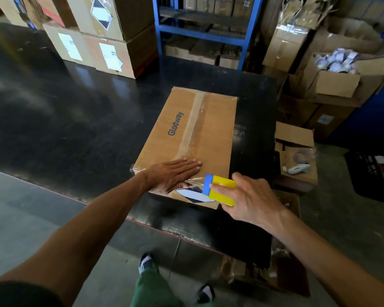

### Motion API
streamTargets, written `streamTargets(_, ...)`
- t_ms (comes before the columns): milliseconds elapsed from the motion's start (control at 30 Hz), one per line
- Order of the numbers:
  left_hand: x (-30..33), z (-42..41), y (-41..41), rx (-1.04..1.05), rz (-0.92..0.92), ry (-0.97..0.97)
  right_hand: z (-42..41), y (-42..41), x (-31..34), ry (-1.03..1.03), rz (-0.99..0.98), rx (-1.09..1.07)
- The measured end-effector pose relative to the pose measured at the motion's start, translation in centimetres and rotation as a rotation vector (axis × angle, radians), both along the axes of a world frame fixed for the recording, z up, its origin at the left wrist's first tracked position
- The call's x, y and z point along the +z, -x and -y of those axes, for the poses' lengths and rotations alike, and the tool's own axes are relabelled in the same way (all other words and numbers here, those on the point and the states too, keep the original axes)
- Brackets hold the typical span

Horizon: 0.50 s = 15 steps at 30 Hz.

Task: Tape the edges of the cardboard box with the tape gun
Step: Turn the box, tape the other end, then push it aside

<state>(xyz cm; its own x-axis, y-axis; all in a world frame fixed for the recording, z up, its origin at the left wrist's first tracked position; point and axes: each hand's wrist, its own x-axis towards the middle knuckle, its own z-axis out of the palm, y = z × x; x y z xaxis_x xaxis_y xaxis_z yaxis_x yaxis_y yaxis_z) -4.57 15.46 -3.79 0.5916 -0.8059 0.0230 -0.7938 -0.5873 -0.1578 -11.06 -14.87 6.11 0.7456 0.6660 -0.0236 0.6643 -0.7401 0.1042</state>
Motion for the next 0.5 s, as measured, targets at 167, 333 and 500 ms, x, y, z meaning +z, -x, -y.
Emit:
streamTargets(167,-0.1,0.9,-0.3,0.005,0.013,0.017,5.1,-0.7,-0.1,0.028,-0.022,-0.014)
streamTargets(333,-0.2,1.4,0.3,0.04,0.038,0.021,5.2,-1.6,-0.6,0.004,-0.049,0.01)
streamTargets(500,-0.9,7.4,0.3,-0.021,0.106,0.088,5.8,-1.9,-0.9,-0.008,-0.065,-0.005)
